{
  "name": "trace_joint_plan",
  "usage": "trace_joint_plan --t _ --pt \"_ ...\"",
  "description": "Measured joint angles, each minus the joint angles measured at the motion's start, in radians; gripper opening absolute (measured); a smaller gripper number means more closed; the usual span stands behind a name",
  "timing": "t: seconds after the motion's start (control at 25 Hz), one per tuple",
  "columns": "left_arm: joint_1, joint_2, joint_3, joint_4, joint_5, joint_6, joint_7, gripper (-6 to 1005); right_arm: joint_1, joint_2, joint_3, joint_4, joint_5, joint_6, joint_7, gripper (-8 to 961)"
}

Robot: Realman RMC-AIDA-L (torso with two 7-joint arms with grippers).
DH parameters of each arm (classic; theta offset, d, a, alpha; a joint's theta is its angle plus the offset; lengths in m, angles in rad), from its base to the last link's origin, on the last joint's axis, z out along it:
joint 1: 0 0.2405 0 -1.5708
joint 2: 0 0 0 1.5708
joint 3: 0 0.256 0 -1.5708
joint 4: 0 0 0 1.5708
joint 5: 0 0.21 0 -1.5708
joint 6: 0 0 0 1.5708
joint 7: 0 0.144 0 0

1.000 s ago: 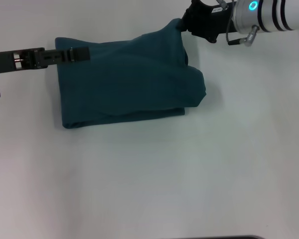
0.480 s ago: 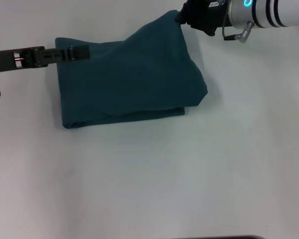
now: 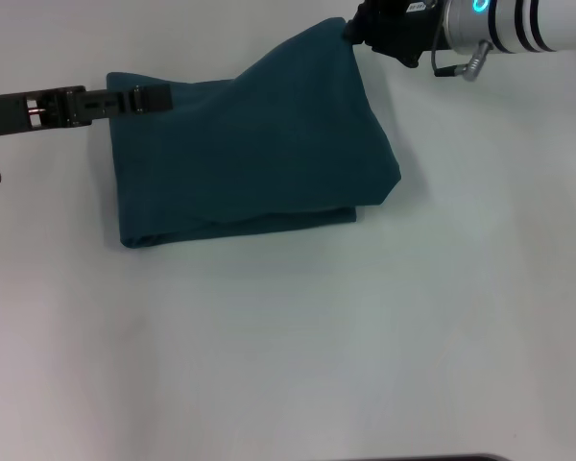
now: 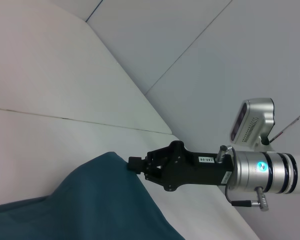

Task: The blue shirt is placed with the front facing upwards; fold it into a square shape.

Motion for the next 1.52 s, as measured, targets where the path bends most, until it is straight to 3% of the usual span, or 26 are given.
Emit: trace_joint_plan --t 0.56,0.68,0.8,0.88,1.08,1.24,1.32,1.36,1.4,1.52 --pt "0.001 0.002 0.000 0.003 -0.004 -0.007 0.000 753 -0.006 -0.016 0.000 0.000 -0.003 -0.027 -0.001 100" --pt "0.001 0.008 0.000 0.014 -0.005 -0.010 0.000 753 -0.007 -0.031 -0.016 0.000 -0.006 -0.030 -0.002 119" --pt "0.002 0.017 -0.002 0.028 -0.006 -0.011 0.000 753 -0.017 -0.063 -0.023 -0.005 -0.004 -0.061 -0.002 138" --pt "0.002 0.020 -0.002 0.035 -0.007 -0.012 0.000 753 -0.031 -0.077 -0.016 -0.029 0.001 -0.103 -0.006 376" --pt "0.002 0.027 -0.002 0.038 -0.008 -0.014 0.000 753 -0.072 -0.071 -0.013 -0.139 0.069 -0.240 -0.209 580" --pt "0.001 0.050 -0.025 0.049 -0.009 0.004 -0.010 753 -0.126 -0.071 -0.013 -0.247 0.156 -0.368 -0.485 745" --pt "0.003 0.053 -0.033 0.051 -0.009 0.011 -0.010 753 -0.179 -0.056 -0.013 -0.334 0.214 -0.426 -0.616 828" --pt "0.006 0.057 -0.052 0.055 -0.010 0.026 -0.005 753 -0.241 -0.038 -0.013 -0.414 0.290 -0.487 -0.752 837" --pt "0.006 0.057 -0.052 0.055 -0.010 0.026 -0.005 753 -0.241 -0.038 -0.013 -0.414 0.290 -0.487 -0.752 847" --pt "0.008 0.058 -0.081 0.057 -0.012 0.077 0.037 753 -0.331 -0.018 -0.016 -0.518 0.380 -0.581 -0.911 875"
